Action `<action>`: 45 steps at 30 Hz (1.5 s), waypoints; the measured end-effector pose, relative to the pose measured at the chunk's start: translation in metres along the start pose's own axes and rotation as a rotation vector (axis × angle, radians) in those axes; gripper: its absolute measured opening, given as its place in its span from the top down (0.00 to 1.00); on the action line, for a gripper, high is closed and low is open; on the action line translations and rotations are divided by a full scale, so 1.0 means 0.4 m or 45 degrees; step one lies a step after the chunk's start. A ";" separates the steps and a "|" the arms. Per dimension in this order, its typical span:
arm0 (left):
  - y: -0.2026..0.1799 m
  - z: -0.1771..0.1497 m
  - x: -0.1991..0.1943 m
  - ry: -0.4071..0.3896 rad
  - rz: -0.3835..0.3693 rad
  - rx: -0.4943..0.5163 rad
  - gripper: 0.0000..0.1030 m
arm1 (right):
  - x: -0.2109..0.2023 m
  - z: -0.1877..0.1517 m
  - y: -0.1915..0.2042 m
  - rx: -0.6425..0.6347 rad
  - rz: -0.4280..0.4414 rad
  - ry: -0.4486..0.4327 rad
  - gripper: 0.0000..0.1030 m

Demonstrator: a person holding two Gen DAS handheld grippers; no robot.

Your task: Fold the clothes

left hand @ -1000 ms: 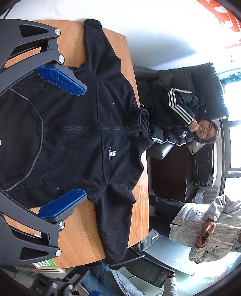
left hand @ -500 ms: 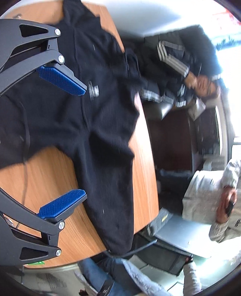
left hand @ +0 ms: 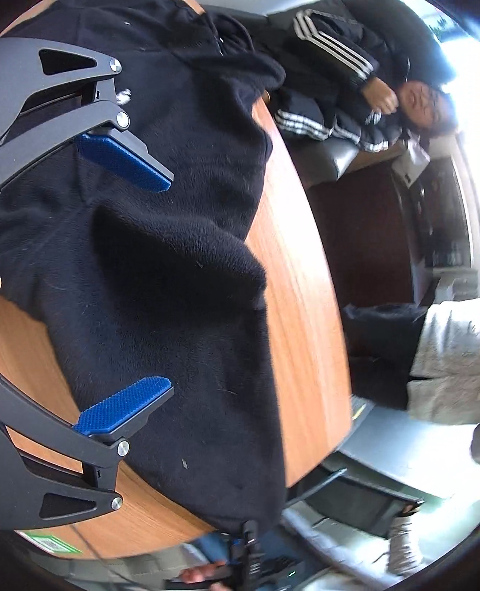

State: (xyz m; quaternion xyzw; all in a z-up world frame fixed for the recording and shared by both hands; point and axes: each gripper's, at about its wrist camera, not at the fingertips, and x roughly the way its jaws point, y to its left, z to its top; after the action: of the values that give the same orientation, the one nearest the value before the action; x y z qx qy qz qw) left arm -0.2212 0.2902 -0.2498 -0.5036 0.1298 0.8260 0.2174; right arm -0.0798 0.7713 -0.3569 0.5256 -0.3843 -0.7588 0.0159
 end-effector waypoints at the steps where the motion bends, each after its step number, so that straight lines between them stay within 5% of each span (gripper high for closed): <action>1: -0.005 0.000 0.009 0.008 -0.004 0.015 0.01 | 0.017 0.009 -0.018 0.030 0.051 0.021 0.37; 3: -0.013 -0.002 0.024 0.021 -0.002 0.039 0.01 | 0.033 0.023 -0.039 0.066 0.134 0.027 0.49; 5: -0.017 -0.004 0.034 0.032 0.013 0.040 0.01 | 0.023 0.030 -0.034 0.040 0.181 -0.003 0.73; 10: -0.025 -0.021 0.032 0.047 0.031 0.031 0.01 | -0.038 0.020 0.016 -0.027 0.162 -0.020 0.88; 13: -0.023 -0.031 0.011 0.032 0.034 0.025 0.01 | -0.117 0.007 0.075 -0.097 0.129 -0.098 0.90; 20: 0.024 -0.084 0.001 0.045 0.069 0.033 0.01 | -0.311 -0.063 0.376 -0.386 0.035 -0.311 0.90; 30: 0.188 -0.200 -0.107 -0.043 -0.053 -0.071 0.09 | -0.422 -0.187 0.861 -0.681 -0.021 -0.496 0.90; 34: 0.307 -0.265 -0.243 -0.167 -0.027 -0.090 0.13 | -0.411 -0.267 1.091 -0.797 -0.044 -0.502 0.91; 38: 0.478 -0.359 -0.321 -0.135 -0.048 -0.193 0.41 | -0.333 -0.356 1.332 -0.900 -0.048 -0.455 0.91; 40: 0.555 -0.396 -0.339 -0.130 -0.034 -0.228 0.40 | -0.268 -0.407 1.462 -0.954 -0.059 -0.430 0.91; 45: 0.732 -0.514 -0.396 -0.165 0.019 -0.358 0.12 | -0.030 -0.511 1.718 -1.048 -0.095 -0.354 0.91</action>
State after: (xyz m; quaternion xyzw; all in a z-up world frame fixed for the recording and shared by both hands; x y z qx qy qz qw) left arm -0.1420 -0.0902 -0.2048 -0.4739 0.0023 0.8683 0.1466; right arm -0.1699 0.1769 0.0339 0.3818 -0.0290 -0.9124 0.1449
